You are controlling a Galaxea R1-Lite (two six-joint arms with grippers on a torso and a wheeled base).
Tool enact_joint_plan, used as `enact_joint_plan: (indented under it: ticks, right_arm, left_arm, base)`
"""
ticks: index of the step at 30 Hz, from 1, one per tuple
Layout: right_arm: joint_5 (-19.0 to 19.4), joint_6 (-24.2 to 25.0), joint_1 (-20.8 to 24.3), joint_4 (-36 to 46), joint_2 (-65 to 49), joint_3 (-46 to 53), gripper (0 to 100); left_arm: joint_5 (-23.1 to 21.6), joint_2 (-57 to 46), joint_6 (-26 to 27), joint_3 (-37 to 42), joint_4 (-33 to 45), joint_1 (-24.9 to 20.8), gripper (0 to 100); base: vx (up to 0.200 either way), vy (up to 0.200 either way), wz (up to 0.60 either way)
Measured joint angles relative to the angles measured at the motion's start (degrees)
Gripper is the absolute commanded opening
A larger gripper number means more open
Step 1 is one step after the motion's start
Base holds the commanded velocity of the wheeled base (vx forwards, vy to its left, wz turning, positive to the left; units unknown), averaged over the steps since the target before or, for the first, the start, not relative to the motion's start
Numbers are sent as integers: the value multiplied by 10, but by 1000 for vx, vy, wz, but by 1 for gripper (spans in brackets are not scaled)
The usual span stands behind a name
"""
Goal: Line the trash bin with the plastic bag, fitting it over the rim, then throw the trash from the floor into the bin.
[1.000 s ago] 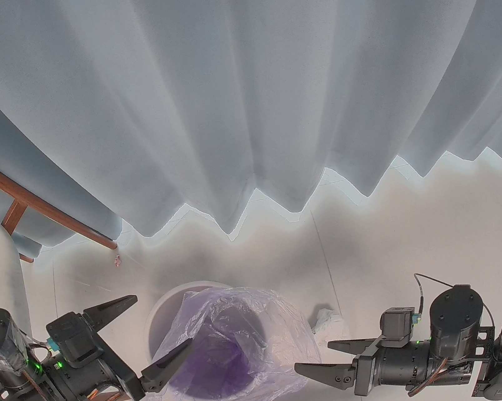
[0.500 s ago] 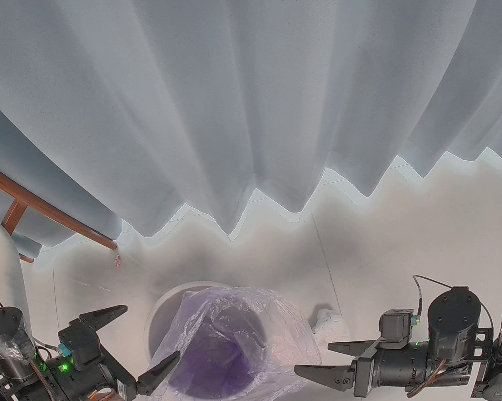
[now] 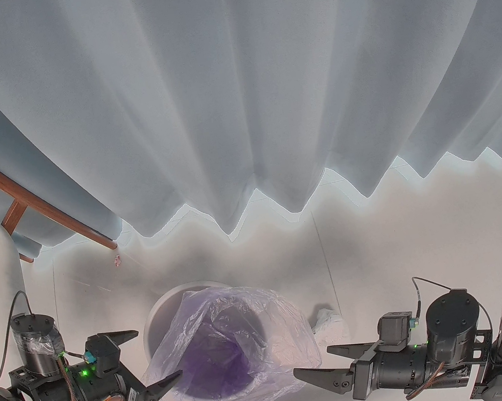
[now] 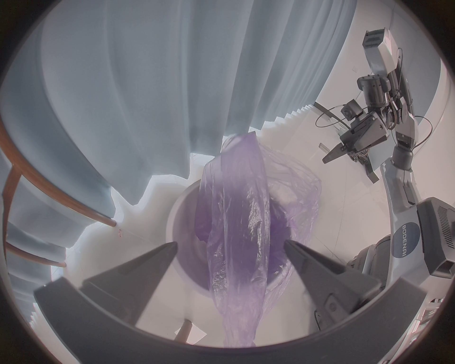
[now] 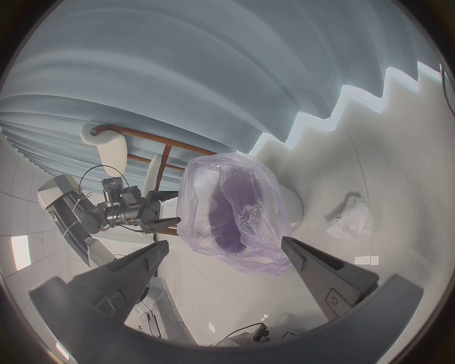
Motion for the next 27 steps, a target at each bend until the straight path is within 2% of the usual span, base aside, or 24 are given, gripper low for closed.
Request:
enact_joint_plan:
  ticks: [7,10,14,22,25,27]
  right_arm:
    - [0,0,0,0,4,-1,100]
    - [0,0,0,0,7,-2,100]
    - [0,0,0,0,10,-3,100]
    - [0,1,0,0,12,-5,100]
    - [0,-1,-1,0,10,-5,100]
    - [-3,-8,-5,0,8,-8,100]
  left_arm:
    - [-2,37,-5,-28,-1,14,0]
    - [-20,53,-31,-44,0,28,0]
    - [-55,73,-108,-61,0,40,0]
    - [-111,96,-305,-106,0,52,0]
    - [-120,99,-353,-118,0,54,0]
    - [-123,98,-364,-123,0,56,0]
  base:
    - [0,0,0]
    - [0,0,0]
    - [0,0,0]
    - [0,0,0]
    - [0,0,0]
    - [0,0,0]
